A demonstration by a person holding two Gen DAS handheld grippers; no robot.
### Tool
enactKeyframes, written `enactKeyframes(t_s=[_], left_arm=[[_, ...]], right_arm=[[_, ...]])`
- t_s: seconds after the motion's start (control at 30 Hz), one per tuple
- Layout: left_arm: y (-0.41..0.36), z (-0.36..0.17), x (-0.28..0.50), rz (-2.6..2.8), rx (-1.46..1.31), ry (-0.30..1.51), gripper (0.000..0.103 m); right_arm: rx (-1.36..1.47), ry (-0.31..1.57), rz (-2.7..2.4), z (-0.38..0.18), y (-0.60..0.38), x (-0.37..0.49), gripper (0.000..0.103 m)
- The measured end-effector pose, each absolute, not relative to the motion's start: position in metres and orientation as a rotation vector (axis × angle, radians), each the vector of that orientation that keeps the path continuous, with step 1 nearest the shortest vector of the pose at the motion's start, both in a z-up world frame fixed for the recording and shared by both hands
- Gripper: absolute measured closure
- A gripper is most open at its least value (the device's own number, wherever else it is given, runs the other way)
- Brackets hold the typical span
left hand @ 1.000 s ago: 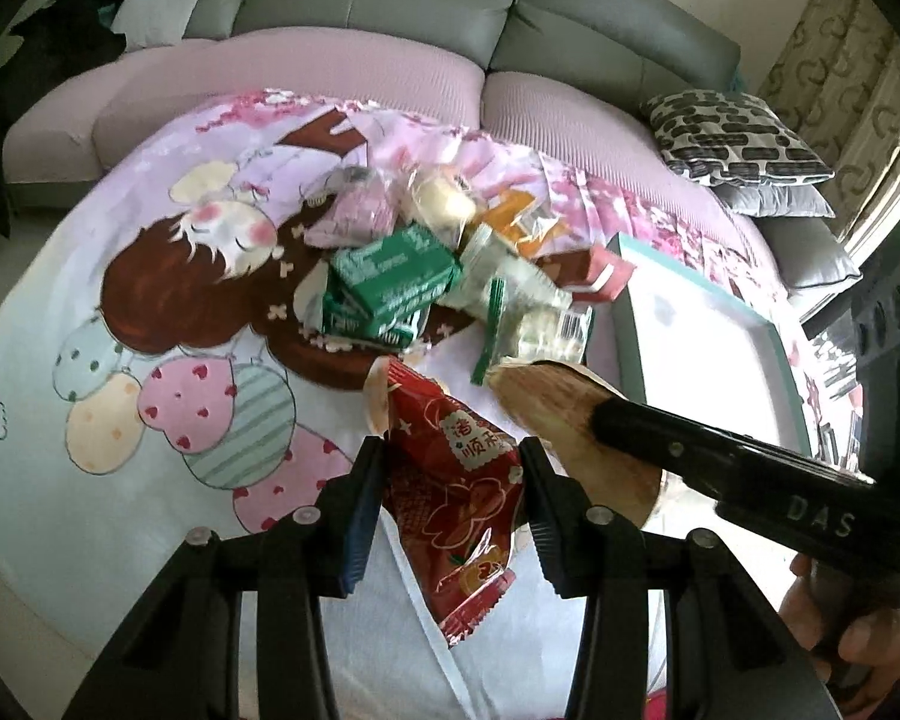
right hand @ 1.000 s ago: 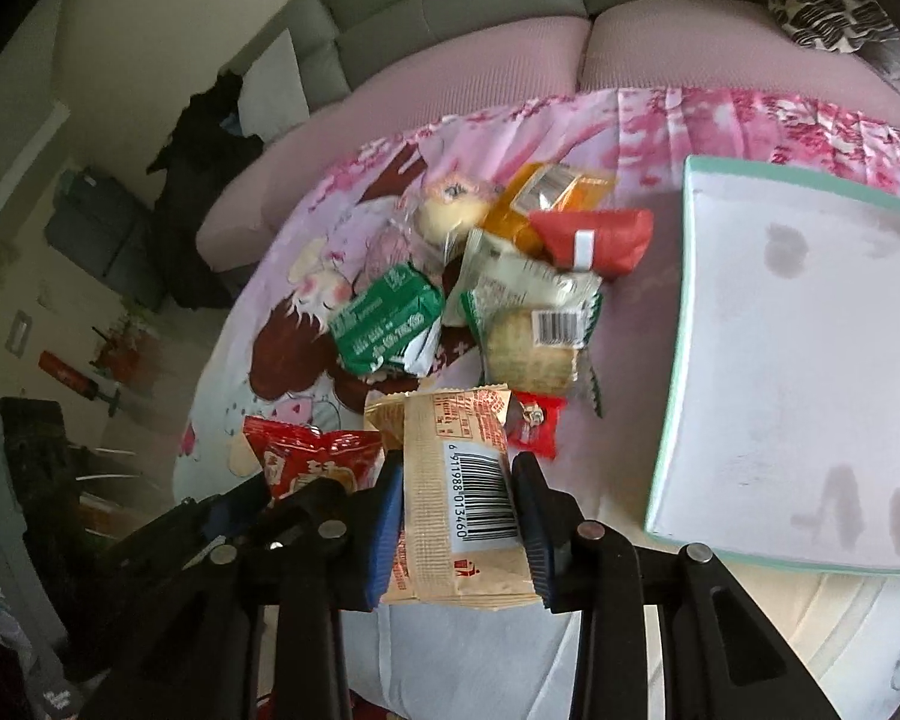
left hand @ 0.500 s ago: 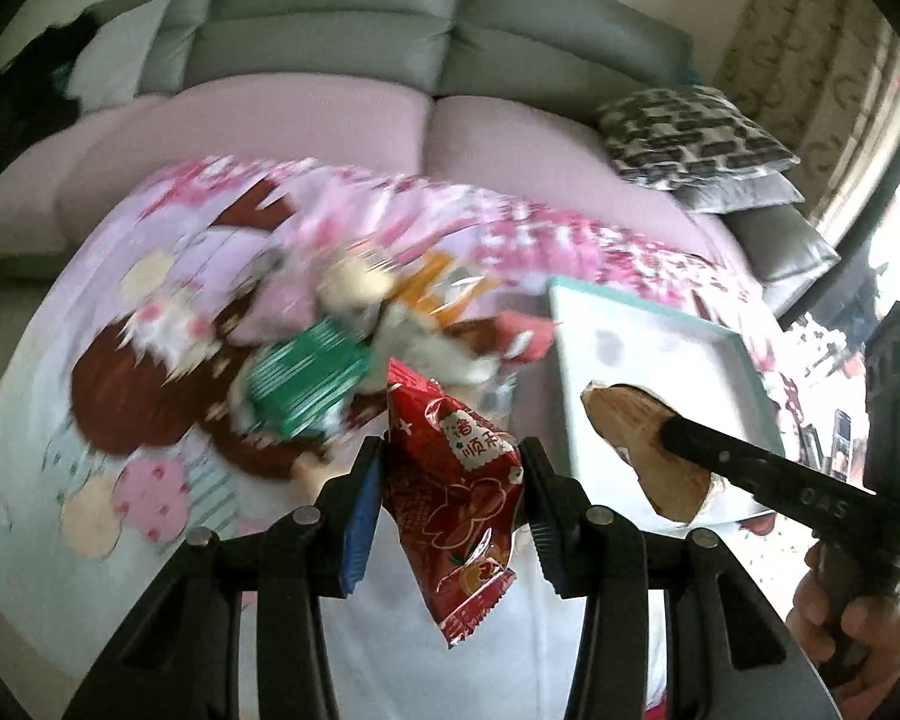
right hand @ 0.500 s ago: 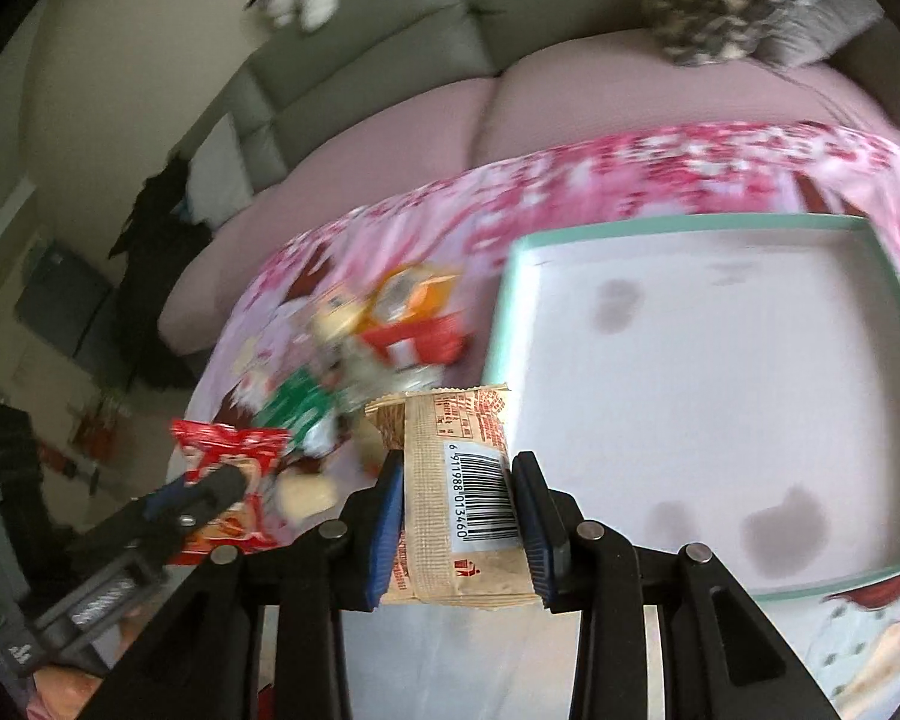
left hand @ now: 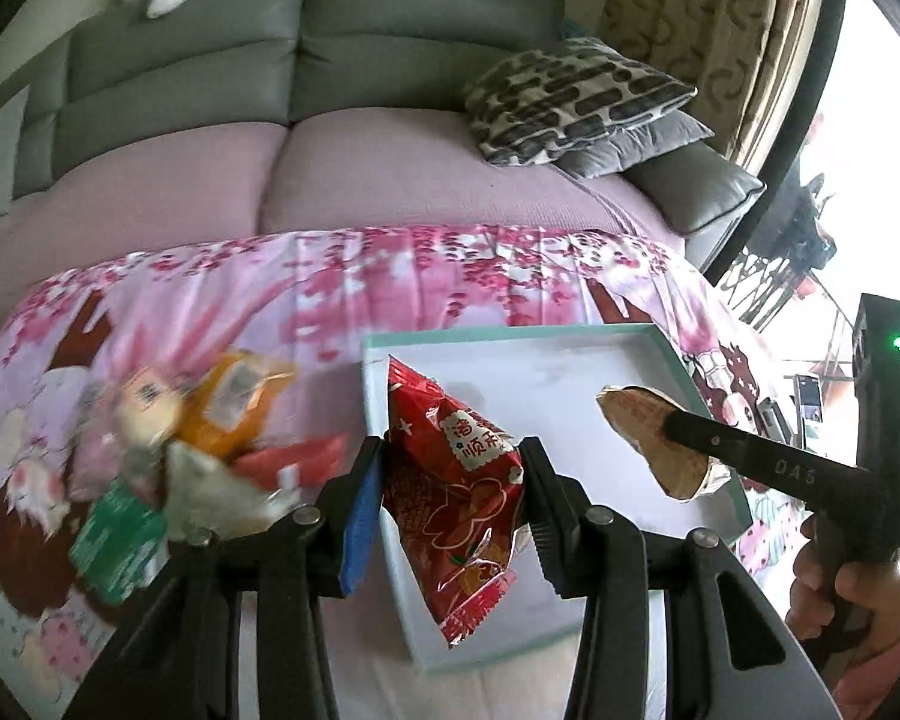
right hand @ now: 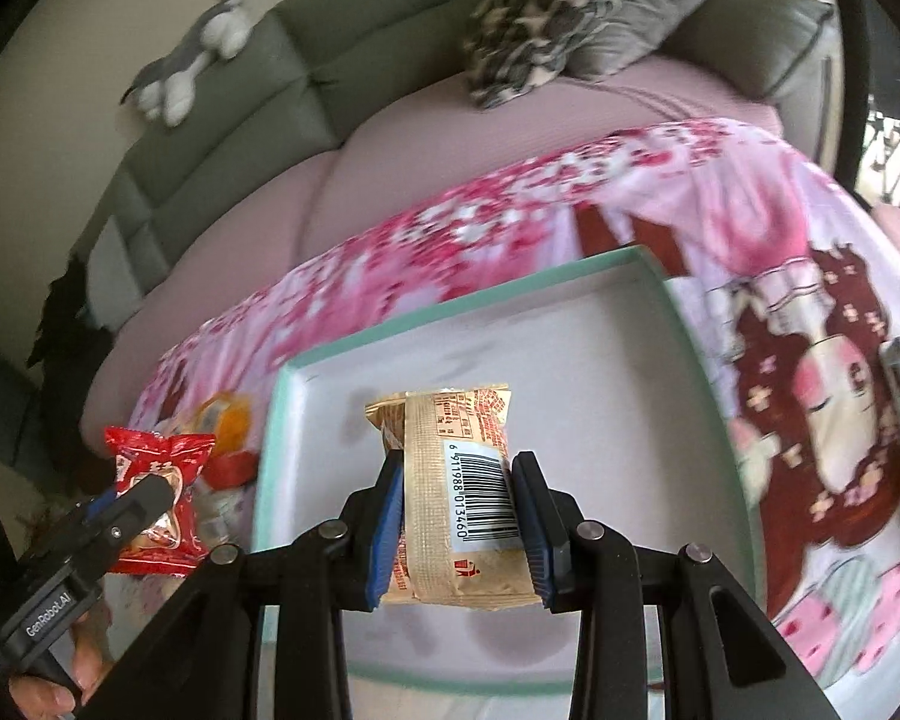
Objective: Organize snacks
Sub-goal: 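Carry both bags over the tray and open both tools to drop them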
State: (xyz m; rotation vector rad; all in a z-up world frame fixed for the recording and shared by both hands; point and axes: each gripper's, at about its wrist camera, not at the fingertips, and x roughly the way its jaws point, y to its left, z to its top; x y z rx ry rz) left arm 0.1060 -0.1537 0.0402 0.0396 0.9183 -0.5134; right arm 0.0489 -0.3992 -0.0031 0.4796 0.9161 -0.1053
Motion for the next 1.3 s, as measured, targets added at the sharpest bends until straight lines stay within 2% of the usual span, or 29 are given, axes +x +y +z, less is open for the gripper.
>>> enactKeyframes(t_s=[0.53, 0.87, 1.0, 1.17, 1.3], left_arm=[[-0.219, -0.007, 0.162, -0.548, 0.061, 0.972, 0.056], [-0.223, -0.030, 0.173, -0.515, 0.039, 1.007, 0.054], [-0.216, -0.023, 0.171, -0.512, 0.014, 1.002, 0.035], [-0.205, -0.004, 0.162, -0.471, 0.023, 0.967, 0.033], [-0.188, 0.006, 0.152, -0.396, 0.029, 0.958, 0.023]], right_arm=[[0.397, 0.936, -0.249, -0.020, -0.442, 0.094, 0.065], [0.340, 0.946, -0.272, -0.027, -0.437, 0.098, 0.065], [0.333, 0.934, -0.268, -0.020, -0.436, 0.094, 0.065], [0.308, 0.935, -0.285, -0.009, -0.431, 0.085, 0.065], [0.311, 0.959, -0.293, -0.008, -0.422, 0.072, 0.061]])
